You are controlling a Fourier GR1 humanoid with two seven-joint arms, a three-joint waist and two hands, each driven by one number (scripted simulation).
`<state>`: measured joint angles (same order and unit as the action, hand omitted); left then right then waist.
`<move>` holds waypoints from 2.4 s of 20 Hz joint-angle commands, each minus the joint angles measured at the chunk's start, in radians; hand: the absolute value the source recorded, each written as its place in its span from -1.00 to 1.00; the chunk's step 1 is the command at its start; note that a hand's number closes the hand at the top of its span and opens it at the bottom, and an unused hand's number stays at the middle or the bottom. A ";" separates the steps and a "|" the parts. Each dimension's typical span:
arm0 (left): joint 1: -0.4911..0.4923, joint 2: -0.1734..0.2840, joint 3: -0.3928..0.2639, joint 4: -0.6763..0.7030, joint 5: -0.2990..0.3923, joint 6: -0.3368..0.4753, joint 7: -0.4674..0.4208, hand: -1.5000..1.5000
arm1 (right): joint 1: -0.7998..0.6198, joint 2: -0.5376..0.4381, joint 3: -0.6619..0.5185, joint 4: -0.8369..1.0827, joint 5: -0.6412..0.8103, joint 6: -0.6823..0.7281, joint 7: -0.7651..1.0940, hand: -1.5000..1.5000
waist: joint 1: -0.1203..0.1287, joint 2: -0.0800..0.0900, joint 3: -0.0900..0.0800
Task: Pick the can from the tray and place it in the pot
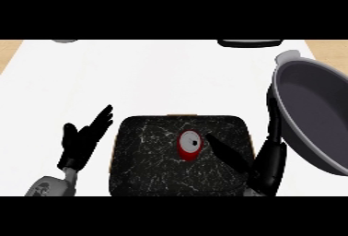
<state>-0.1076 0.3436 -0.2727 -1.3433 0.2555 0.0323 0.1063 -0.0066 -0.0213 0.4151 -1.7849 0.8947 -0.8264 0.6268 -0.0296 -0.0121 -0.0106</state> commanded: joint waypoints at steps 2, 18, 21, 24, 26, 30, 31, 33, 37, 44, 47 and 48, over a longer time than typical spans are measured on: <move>-0.009 -0.007 -0.011 -0.007 -0.012 -0.001 0.004 0.00 | -0.048 0.020 0.078 -0.065 0.134 0.035 0.357 -1.00 | 0.018 0.002 0.003; -0.048 -0.062 -0.021 0.001 -0.061 0.018 0.010 0.00 | -0.208 0.021 0.232 0.078 0.110 0.197 0.843 -1.00 | 0.033 0.012 0.010; 0.028 -0.005 0.019 -0.011 -0.017 -0.048 -0.020 0.00 | -0.103 0.021 0.272 0.062 0.222 0.127 0.830 -1.00 | 0.032 0.009 0.010; 0.038 -0.073 -0.030 -0.050 -0.066 0.021 0.011 0.00 | -0.091 0.021 0.271 0.012 0.224 0.154 0.811 -1.00 | 0.030 0.009 0.010; -0.004 -0.035 0.018 -0.036 -0.032 -0.010 0.058 0.00 | -0.020 0.021 0.317 -0.006 0.245 0.081 0.781 -1.00 | 0.026 0.009 0.011; -0.007 -0.045 0.028 0.002 -0.045 -0.026 0.014 0.00 | 0.008 0.021 0.330 -0.036 0.198 0.008 0.699 -1.00 | 0.025 0.011 0.011; 0.053 -0.019 0.017 -0.068 -0.052 -0.035 -0.003 0.00 | 0.061 0.021 0.339 -0.090 0.177 0.014 0.646 -1.00 | 0.030 0.008 0.011; 0.018 -0.041 0.035 0.007 -0.054 -0.034 -0.019 0.00 | 0.005 0.021 0.342 0.039 0.128 -0.138 0.588 -1.00 | 0.033 0.013 0.011; -0.004 -0.055 0.031 -0.012 -0.061 -0.037 0.012 0.00 | -0.010 0.021 0.333 0.039 0.027 -0.211 0.489 -1.00 | 0.032 0.013 0.011; 0.026 -0.100 -0.014 -0.090 -0.114 0.007 0.061 0.00 | -0.020 0.021 0.329 0.186 -0.185 -0.391 0.298 -1.00 | 0.039 0.013 0.012; 0.000 -0.095 0.021 0.001 -0.108 -0.032 -0.002 0.00 | -0.059 0.021 0.345 0.224 -0.345 -0.443 0.206 -1.00 | 0.037 0.015 0.012; -0.019 -0.104 0.042 0.043 -0.093 -0.044 -0.016 0.00 | -0.080 0.021 0.357 0.278 -0.389 -0.484 0.166 -1.00 | 0.037 0.016 0.012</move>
<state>-0.1003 0.2563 -0.2495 -1.3546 0.1628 0.0035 0.1129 -0.0354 -0.0036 0.7564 -1.5953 0.6583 -1.1485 0.8650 0.0071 0.0024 0.0014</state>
